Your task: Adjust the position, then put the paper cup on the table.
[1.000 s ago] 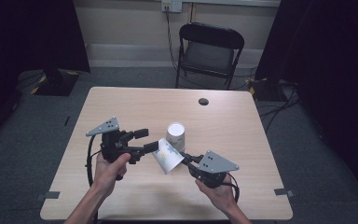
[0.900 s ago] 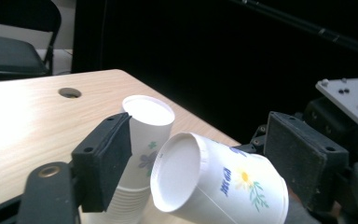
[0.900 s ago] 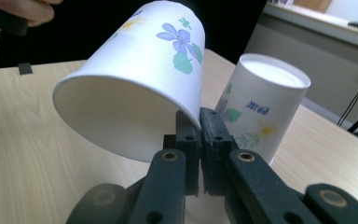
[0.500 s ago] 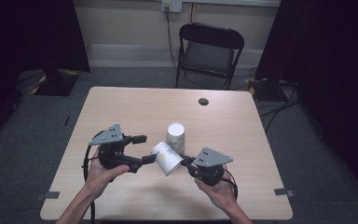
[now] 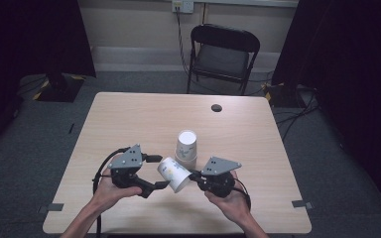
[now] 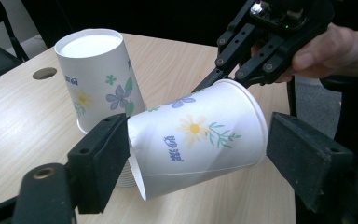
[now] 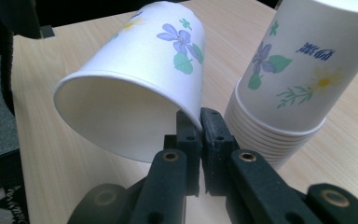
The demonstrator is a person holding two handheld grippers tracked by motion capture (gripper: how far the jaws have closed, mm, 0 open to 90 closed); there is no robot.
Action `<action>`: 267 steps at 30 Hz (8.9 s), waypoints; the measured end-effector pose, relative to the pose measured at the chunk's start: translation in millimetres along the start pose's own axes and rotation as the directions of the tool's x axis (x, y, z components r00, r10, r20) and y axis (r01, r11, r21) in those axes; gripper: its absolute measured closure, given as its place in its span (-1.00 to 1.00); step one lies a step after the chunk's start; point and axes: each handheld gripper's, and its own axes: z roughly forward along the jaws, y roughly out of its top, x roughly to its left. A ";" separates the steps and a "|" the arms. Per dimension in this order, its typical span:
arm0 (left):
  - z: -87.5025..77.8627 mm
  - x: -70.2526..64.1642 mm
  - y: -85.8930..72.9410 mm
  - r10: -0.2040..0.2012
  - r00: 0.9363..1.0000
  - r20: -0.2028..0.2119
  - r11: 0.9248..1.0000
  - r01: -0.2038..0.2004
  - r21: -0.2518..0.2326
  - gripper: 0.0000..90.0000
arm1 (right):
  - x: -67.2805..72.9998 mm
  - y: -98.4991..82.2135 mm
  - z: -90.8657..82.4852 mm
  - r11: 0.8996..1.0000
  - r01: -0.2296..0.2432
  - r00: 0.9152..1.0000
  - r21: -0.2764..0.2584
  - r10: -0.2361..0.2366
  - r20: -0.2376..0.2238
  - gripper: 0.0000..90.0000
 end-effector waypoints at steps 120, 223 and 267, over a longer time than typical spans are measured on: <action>32.1 -7.2 -41.8 -0.060 0.992 -0.110 0.987 0.076 0.141 -0.31 | -14.8 18.2 13.2 0.990 -0.135 0.983 0.032 0.138 -0.125 0.44; 18.6 100.8 -117.7 -0.342 0.811 -0.474 0.903 0.423 0.072 -0.56 | -105.1 -142.9 -28.8 0.925 -0.352 0.885 0.145 0.279 0.371 -0.65; -48.6 50.6 -172.6 -0.306 0.741 -0.599 0.862 0.483 0.157 -1.00 | -102.6 -143.4 -30.1 0.921 -0.362 0.877 0.140 0.287 0.385 -0.66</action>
